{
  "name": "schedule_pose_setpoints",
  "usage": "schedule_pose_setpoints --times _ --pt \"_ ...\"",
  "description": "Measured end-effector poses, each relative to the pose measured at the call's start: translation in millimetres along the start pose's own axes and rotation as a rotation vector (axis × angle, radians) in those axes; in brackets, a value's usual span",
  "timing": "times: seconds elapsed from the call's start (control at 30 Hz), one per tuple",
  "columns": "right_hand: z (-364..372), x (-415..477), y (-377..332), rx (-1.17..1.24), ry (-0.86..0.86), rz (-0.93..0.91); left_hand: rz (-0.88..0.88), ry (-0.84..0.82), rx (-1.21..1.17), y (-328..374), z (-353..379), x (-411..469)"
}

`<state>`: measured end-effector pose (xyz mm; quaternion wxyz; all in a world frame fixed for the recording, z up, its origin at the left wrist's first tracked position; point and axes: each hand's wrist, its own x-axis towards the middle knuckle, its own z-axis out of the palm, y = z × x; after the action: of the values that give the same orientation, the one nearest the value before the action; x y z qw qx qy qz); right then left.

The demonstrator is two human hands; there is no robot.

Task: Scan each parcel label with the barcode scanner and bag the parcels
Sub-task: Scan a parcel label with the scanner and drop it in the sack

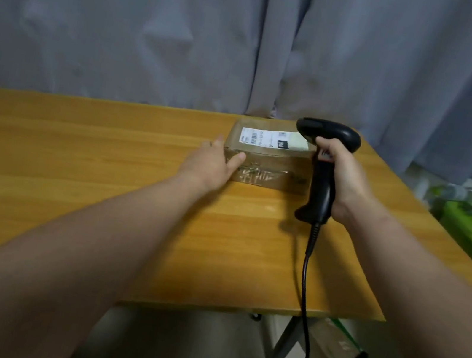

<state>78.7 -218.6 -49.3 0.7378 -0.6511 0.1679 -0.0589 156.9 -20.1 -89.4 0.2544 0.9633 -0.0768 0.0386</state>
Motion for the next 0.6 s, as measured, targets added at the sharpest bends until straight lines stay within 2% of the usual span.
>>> schedule_pose_setpoints --times 0.1,0.2,0.3,0.47,0.6 --pt "3 14 -12 0.027 -0.019 -0.021 -0.092 -0.042 -0.275 -8 12 2" --pt "7 19 -17 -0.049 -0.069 -0.005 -0.139 -0.092 -0.636 -13 18 -3" --pt "14 11 -15 -0.123 -0.076 -0.009 -0.266 -0.096 -0.919 -13 14 -14" --pt "24 -25 -4 -0.106 -0.147 0.003 -0.444 0.078 -1.044 -33 -12 -45" --pt "34 -68 10 -0.011 -0.240 -0.015 -0.466 0.142 -1.074 -60 -42 -81"
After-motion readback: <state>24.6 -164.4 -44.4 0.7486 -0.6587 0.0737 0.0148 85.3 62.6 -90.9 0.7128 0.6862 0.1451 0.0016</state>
